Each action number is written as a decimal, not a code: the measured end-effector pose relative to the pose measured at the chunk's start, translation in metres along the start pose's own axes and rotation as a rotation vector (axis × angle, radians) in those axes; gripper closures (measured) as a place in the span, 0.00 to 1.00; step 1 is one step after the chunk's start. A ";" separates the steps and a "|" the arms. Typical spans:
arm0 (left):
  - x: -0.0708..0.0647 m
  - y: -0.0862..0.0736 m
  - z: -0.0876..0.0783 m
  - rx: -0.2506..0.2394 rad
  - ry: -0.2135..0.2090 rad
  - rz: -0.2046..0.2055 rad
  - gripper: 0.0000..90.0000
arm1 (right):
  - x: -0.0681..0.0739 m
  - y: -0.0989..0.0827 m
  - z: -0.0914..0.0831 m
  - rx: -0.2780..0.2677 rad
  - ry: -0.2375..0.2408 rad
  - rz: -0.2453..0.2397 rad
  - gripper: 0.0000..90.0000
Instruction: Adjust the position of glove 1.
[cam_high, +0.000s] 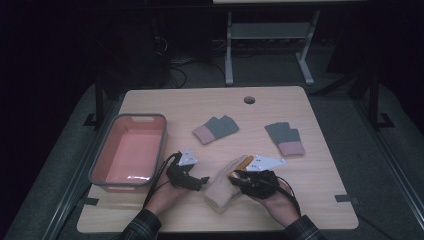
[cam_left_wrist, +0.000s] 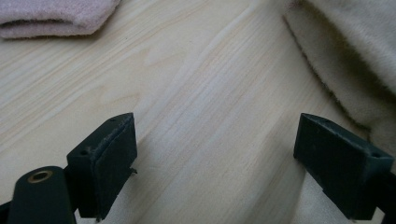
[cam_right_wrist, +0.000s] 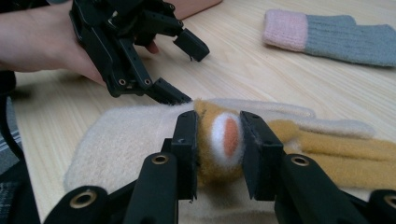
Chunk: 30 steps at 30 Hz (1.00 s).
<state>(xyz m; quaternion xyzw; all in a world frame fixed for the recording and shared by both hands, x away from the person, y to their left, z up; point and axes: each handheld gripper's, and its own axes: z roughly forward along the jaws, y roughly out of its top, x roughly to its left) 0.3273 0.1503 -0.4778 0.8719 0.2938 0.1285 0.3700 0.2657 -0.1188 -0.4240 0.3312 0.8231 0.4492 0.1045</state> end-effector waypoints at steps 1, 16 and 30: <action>-0.001 0.000 0.000 -0.007 -0.001 -0.008 0.14 | 0.000 -0.001 0.001 0.005 -0.006 -0.005 0.76; 0.000 0.000 0.000 0.004 0.000 0.005 0.14 | 0.001 -0.012 0.013 0.089 -0.002 -0.011 0.74; 0.000 0.000 0.000 0.000 0.000 -0.001 0.14 | -0.014 -0.010 0.000 0.058 0.016 0.023 0.44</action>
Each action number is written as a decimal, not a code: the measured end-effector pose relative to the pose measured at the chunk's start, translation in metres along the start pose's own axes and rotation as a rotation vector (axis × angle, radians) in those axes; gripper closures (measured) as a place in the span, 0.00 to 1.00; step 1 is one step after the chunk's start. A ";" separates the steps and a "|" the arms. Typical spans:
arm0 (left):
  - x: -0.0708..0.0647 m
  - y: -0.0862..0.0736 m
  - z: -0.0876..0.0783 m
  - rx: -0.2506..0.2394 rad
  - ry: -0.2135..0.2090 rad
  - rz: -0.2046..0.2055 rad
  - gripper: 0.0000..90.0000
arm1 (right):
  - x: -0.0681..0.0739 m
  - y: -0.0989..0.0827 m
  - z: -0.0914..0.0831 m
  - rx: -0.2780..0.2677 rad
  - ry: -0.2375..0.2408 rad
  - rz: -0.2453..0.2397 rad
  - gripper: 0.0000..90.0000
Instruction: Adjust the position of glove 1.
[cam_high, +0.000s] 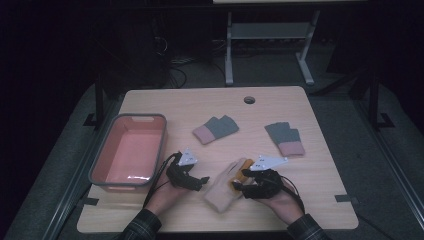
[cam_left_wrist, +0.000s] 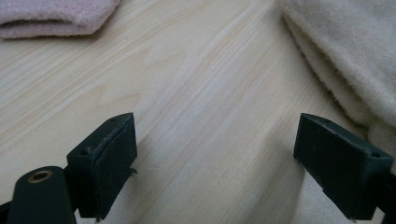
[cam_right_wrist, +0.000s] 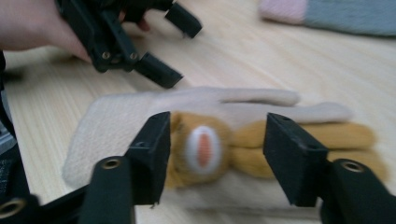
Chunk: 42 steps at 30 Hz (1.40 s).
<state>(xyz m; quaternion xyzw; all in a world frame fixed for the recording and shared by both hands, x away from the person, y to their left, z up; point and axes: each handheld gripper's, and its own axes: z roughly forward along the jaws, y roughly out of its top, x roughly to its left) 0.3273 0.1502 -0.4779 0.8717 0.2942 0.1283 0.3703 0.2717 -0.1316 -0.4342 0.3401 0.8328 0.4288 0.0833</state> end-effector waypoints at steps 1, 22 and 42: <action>0.000 0.000 0.000 0.000 0.000 0.000 0.14 | -0.003 0.000 -0.004 -0.007 0.001 0.013 0.43; 0.000 0.000 0.000 0.005 -0.001 -0.001 0.14 | -0.084 -0.064 -0.058 0.041 -0.155 0.066 0.18; -0.001 0.008 -0.008 0.004 -0.006 -0.040 0.14 | -0.095 -0.080 -0.045 0.078 -0.235 0.052 0.08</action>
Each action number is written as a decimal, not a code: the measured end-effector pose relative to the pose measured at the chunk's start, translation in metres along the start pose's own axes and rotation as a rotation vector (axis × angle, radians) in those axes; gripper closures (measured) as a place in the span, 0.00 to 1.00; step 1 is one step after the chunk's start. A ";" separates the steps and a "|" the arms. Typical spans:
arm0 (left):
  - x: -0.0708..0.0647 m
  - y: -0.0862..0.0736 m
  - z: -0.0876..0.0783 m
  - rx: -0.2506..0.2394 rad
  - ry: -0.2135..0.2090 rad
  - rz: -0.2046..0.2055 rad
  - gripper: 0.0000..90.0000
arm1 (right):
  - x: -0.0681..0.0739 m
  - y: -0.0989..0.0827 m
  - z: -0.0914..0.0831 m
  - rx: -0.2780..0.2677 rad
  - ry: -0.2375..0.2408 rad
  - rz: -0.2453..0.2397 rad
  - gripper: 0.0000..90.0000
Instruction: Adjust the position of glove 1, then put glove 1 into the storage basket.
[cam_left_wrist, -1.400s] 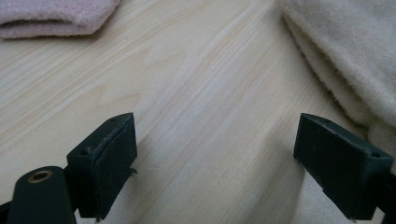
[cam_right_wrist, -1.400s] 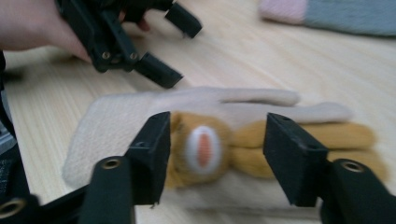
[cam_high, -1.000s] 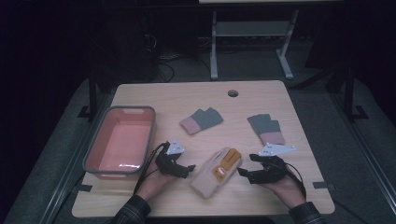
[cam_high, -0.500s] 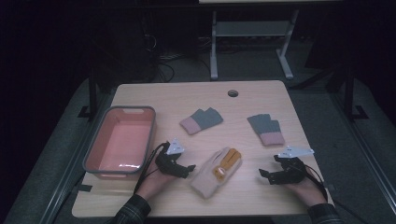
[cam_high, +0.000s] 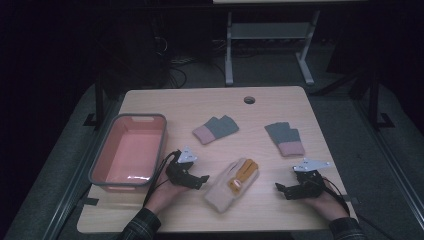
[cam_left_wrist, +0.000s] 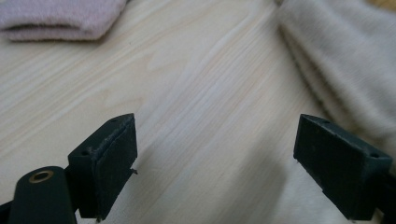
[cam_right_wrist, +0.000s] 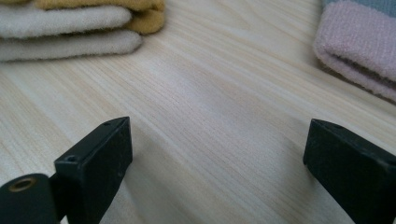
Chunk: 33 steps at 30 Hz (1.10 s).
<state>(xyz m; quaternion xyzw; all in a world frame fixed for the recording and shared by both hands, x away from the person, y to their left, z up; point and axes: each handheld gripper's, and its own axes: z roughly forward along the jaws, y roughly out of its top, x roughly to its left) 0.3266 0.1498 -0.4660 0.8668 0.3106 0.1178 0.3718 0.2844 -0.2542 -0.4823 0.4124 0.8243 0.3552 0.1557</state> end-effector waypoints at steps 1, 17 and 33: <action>-0.001 0.001 -0.002 -0.012 -0.005 -0.003 0.14 | 0.000 0.000 0.000 0.000 0.000 0.000 0.08; -0.038 0.030 -0.025 -0.066 -0.150 0.028 0.14 | 0.000 0.000 0.000 0.000 0.000 0.000 0.08; -0.067 0.039 0.003 -0.045 -0.170 0.071 0.13 | 0.000 0.000 0.001 -0.002 0.002 0.001 0.09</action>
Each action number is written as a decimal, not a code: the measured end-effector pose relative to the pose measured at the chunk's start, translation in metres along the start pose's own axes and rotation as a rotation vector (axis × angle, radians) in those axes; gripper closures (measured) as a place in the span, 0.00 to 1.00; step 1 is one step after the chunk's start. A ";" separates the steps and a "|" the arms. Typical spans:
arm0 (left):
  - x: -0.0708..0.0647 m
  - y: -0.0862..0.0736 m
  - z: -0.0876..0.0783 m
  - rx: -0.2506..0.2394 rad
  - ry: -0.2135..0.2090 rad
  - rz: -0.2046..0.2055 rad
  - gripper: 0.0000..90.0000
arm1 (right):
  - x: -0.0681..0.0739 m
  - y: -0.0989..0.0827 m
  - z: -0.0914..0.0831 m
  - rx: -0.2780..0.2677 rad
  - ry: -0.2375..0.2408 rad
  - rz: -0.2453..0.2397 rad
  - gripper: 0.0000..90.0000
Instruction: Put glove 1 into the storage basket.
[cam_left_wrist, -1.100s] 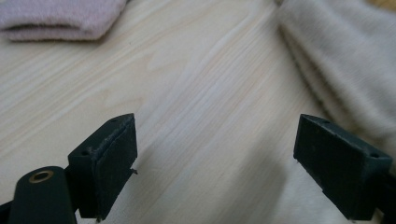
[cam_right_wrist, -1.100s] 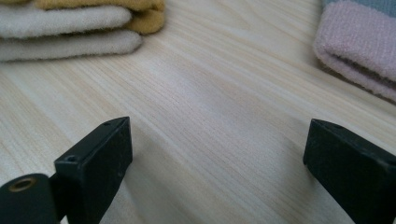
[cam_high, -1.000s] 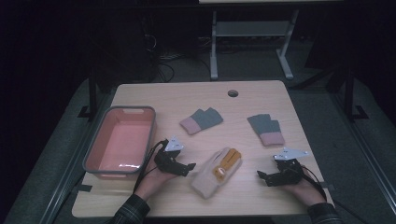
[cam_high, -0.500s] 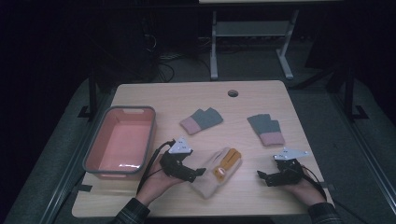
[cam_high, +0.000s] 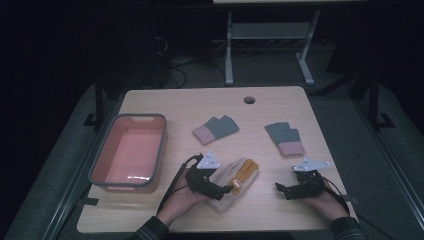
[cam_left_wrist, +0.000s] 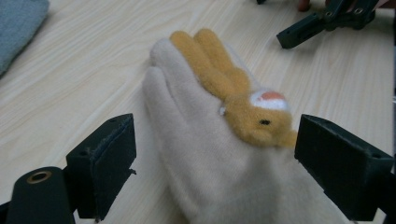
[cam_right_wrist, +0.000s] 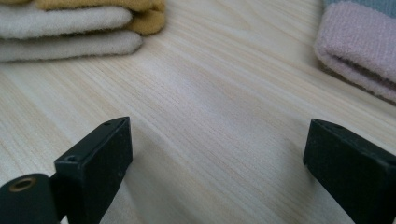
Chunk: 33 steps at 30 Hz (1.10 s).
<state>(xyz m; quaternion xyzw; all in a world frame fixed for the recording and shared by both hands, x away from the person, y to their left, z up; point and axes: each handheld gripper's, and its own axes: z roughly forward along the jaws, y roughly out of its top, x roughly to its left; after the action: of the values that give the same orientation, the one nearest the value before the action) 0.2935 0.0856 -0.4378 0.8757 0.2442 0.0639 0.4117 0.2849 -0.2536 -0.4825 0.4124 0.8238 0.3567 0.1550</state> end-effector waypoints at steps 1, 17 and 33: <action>-0.001 0.000 0.003 0.007 0.001 0.005 0.13 | 0.000 0.000 0.000 0.000 0.000 0.000 0.09; -0.003 -0.011 0.031 0.084 -0.031 0.025 0.13 | 0.000 0.000 0.000 0.000 0.000 0.000 0.09; -0.004 -0.015 0.032 0.083 -0.101 0.031 0.38 | 0.000 0.000 0.000 -0.001 0.001 -0.002 0.09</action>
<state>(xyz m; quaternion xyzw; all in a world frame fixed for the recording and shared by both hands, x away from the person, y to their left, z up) 0.2943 0.0700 -0.4694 0.8977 0.2120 0.0160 0.3859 0.2851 -0.2535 -0.4826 0.4115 0.8242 0.3570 0.1550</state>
